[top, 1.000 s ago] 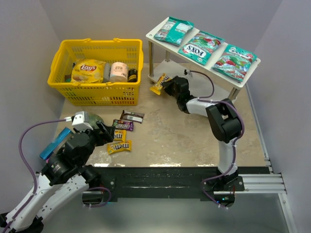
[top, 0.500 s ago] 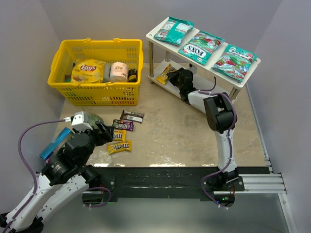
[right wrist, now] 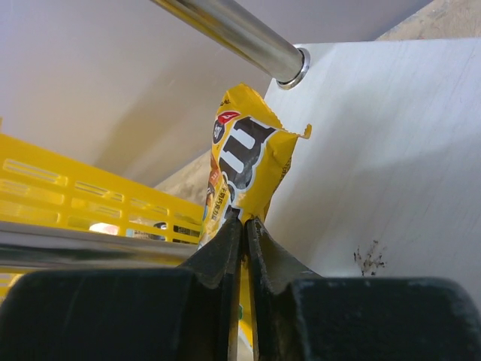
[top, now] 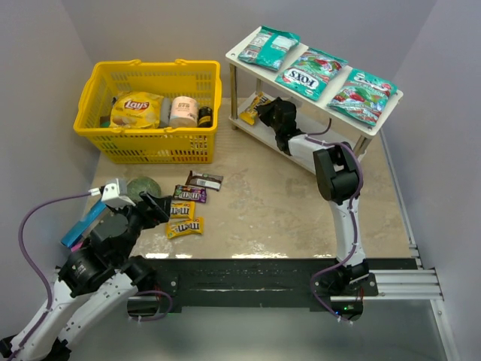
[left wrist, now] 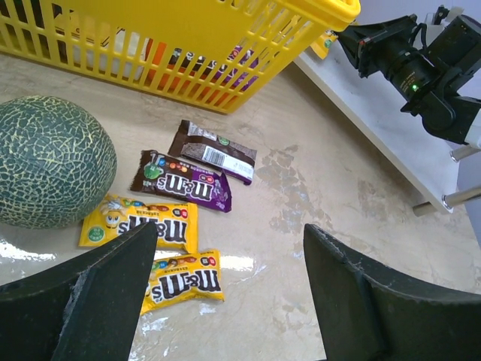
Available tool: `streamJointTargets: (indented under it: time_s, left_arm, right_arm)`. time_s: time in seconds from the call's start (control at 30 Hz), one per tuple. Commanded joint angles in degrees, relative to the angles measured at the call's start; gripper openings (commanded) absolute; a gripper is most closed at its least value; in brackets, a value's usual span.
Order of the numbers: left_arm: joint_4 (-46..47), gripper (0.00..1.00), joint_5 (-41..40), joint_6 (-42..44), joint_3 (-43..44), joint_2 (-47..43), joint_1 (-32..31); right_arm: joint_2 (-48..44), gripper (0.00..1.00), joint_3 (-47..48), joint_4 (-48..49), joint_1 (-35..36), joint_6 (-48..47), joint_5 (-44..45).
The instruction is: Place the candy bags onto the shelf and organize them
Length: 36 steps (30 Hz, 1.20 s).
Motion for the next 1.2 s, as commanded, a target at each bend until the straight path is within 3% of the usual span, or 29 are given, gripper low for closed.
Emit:
streamJointTargets:
  time_s: [0.0, 0.3, 0.37, 0.43, 0.53, 0.67, 1.03, 1.17]
  left_arm:
    - [1.9, 0.84, -1.7, -0.5, -0.2, -2.4, 0.1]
    - [2.0, 0.84, -1.7, -0.5, -0.1, -2.3, 0.1]
    - [1.9, 0.84, -1.7, -0.5, -0.1, -2.4, 0.1]
    - [1.9, 0.84, -1.7, -0.5, -0.1, -2.5, 0.1]
    - [1.9, 0.84, -1.8, -0.5, -0.1, -2.7, 0.1]
    - [1.8, 0.84, -1.9, -0.6, -0.1, -2.8, 0.0]
    - [1.7, 0.83, -2.2, -0.8, -0.1, -3.1, 0.2]
    - [1.7, 0.83, -2.3, -0.9, 0.0, -3.2, 0.1]
  right_arm:
    - [-0.3, 0.10, 2.8, -0.5, -0.4, -1.5, 2.3]
    - [0.1, 0.14, 4.2, -3.4, -0.6, -2.1, 3.7]
    - [-0.1, 0.25, 4.2, -3.9, -0.8, -2.5, 3.5]
    - [-0.6, 0.45, 4.1, -5.3, -0.7, -2.1, 4.4]
    - [-2.0, 0.54, 2.7, -5.5, -0.8, -2.2, 5.5]
    - [-3.6, 0.52, 1.1, -5.7, -0.7, -3.4, 6.6]
    - [-8.0, 0.31, -5.9, 4.8, -0.8, -7.0, 4.5]
    - [-7.8, 0.27, -6.8, 8.1, -0.7, -7.1, 3.0]
